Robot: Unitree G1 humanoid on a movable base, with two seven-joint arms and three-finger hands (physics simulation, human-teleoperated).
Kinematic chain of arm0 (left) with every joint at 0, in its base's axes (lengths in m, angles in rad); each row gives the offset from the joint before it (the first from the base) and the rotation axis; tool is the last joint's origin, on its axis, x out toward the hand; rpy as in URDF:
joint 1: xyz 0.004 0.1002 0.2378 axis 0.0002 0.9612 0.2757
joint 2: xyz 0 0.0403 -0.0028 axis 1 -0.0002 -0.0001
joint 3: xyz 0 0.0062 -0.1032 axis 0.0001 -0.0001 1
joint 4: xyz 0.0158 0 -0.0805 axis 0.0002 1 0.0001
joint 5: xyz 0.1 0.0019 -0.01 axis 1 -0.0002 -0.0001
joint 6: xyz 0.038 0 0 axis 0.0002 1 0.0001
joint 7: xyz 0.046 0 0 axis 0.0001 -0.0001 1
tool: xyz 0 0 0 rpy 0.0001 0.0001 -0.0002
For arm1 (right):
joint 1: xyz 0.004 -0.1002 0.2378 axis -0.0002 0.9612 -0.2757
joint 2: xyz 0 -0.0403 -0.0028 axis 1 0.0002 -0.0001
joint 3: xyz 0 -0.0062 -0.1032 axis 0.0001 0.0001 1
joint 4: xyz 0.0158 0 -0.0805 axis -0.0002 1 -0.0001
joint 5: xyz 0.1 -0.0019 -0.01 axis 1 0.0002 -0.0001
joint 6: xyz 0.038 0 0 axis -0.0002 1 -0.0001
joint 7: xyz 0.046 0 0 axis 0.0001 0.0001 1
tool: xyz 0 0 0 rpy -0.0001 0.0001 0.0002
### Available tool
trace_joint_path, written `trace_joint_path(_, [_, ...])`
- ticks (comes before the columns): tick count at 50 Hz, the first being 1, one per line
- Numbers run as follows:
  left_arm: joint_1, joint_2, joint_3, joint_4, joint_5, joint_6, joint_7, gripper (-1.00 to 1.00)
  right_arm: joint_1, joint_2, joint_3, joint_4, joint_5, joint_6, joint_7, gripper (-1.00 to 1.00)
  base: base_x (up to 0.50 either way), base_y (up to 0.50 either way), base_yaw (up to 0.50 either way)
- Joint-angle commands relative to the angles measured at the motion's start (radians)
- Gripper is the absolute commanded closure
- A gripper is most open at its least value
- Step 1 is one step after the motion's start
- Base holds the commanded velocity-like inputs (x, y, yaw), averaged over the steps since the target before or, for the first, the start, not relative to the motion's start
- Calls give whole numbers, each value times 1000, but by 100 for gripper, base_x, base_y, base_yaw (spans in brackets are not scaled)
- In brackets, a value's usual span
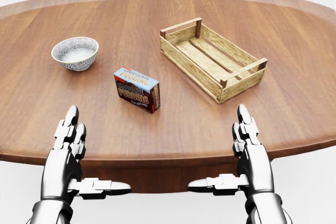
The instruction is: Pick up the chocolate pudding and put it in the tray.
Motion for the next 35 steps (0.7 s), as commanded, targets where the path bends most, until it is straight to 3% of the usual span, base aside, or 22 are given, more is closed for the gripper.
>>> trace_joint_path(1, [2,0,-1,-3,2,0,-1,-100,1,0,0,-10,0,10,1,-100,0,18,0])
trace_joint_path(2, [3,0,-1,-1,3,-2,-1,-100,-1,2,-1,45,-1,-41,3,-100,0,17,0])
trace_joint_path(3, [3,0,-1,0,3,-3,-1,-100,-1,0,0,9,0,-5,2,-100,0,18,0])
trace_joint_path(4, [3,0,-1,-2,3,-1,-2,-100,-1,0,0,-2,0,5,1,-100,0,17,0])
trace_joint_path(16, [1,1,1,4,2,-7,-4,-100,4,2,4,-19,-3,18,-1,-100,0,17,0])
trace_joint_path(23, [1,0,0,7,4,-9,-3,-100,3,1,2,-16,-2,16,1,-100,0,17,0])
trace_joint_path(24, [1,0,0,7,4,-9,-3,-100,1,2,1,33,-4,-30,2,-100,0,17,0])
trace_joint_path(25, [1,0,0,8,4,-10,-3,-100,2,1,2,1,-2,1,2,-100,0,17,0])
trace_joint_path(26, [1,0,0,7,4,-9,-3,-100,3,0,2,-10,-2,11,2,-100,0,18,0])
trace_joint_path(34, [2,0,0,4,4,-7,-3,-100,3,1,0,-11,-1,11,1,-100,0,17,0])
trace_joint_path(35, [3,0,-1,4,4,-8,-3,-100,1,2,-1,38,-2,-35,2,-100,0,10,0])
